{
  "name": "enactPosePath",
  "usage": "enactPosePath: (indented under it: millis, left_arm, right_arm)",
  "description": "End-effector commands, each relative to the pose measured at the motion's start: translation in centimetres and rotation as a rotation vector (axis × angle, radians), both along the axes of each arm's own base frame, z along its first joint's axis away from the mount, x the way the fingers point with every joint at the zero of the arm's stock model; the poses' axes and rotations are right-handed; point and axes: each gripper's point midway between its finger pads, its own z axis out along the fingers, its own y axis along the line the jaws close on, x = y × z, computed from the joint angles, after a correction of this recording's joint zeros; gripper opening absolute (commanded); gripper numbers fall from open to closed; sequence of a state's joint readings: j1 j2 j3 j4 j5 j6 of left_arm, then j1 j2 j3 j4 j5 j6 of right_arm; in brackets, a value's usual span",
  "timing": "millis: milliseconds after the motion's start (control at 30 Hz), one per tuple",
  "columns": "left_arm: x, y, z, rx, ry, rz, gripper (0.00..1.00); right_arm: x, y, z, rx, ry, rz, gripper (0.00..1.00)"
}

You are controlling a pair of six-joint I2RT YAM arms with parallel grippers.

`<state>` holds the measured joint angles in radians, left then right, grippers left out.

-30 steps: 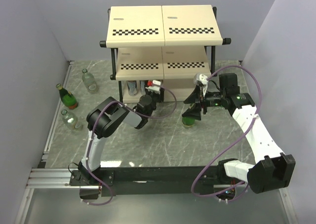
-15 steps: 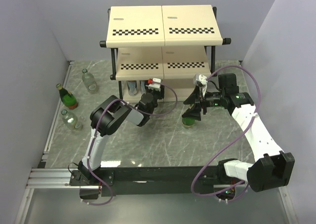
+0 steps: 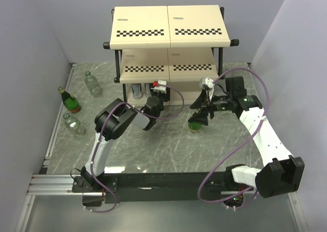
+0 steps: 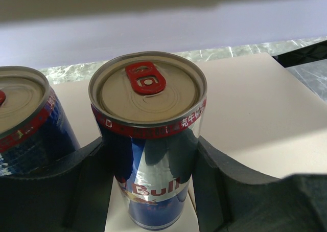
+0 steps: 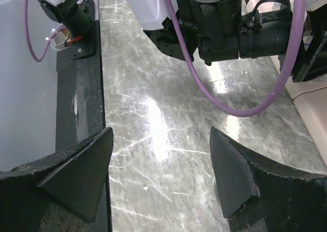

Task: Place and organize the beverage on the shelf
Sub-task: Place the drink on the shelf.

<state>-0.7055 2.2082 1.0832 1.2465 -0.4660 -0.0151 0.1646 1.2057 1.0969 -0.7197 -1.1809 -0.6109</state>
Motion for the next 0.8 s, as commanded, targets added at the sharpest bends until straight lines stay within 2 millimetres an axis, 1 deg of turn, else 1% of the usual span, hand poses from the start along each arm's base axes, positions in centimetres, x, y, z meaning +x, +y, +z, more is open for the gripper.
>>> enactPosePath:
  millis: [0,33,100,133,200,233,300,333,433,667,767]
  left_arm:
    - [-2.3,2.9,14.6,-0.451,-0.471,0.026,0.32]
    - [-2.3,2.9,14.4,-0.451,-0.467,0.028,0.39]
    - [-2.5,3.0,14.3,-0.453,-0.462,0.030,0.46]
    - [-2.5,3.0,14.3,-0.455,-0.460,0.029,0.53]
    - [-2.7,3.0,14.1,-0.454,-0.454,0.032,0.60]
    - [-2.8,3.1,14.2,-0.457,-0.454,0.033,0.65]
    - [-2.9,3.2,14.2,-0.453,-0.452,0.038,0.71]
    - [-3.0,3.1,14.2,-0.452,-0.450,0.037,0.76]
    - [-3.2,3.0,14.3,-0.450,-0.450,0.036,0.82]
    - [-4.1,2.6,15.0,-0.445,-0.456,0.024,0.87]
    - [-4.7,2.3,15.4,-0.406,-0.467,0.023,0.90]
  right_arm:
    - [0.3,0.1,1.9,0.027,-0.056,0.020,0.82]
    - [0.4,0.1,1.9,0.026,-0.056,0.018,0.82]
    - [0.4,0.1,1.9,0.026,-0.055,0.018,0.82]
    - [0.4,0.1,1.8,0.025,-0.053,0.019,0.82]
    - [0.4,0.1,1.8,0.025,-0.054,0.019,0.82]
    - [0.4,0.1,1.8,0.025,-0.053,0.018,0.82]
    - [0.4,0.2,1.8,0.024,-0.054,0.022,0.82]
    - [0.4,0.1,1.8,0.024,-0.053,0.021,0.82]
    - [0.4,0.1,1.9,0.025,-0.055,0.023,0.82]
    - [0.3,0.1,1.8,0.023,-0.056,0.022,0.82]
    - [0.4,0.1,1.8,0.022,-0.055,0.023,0.82]
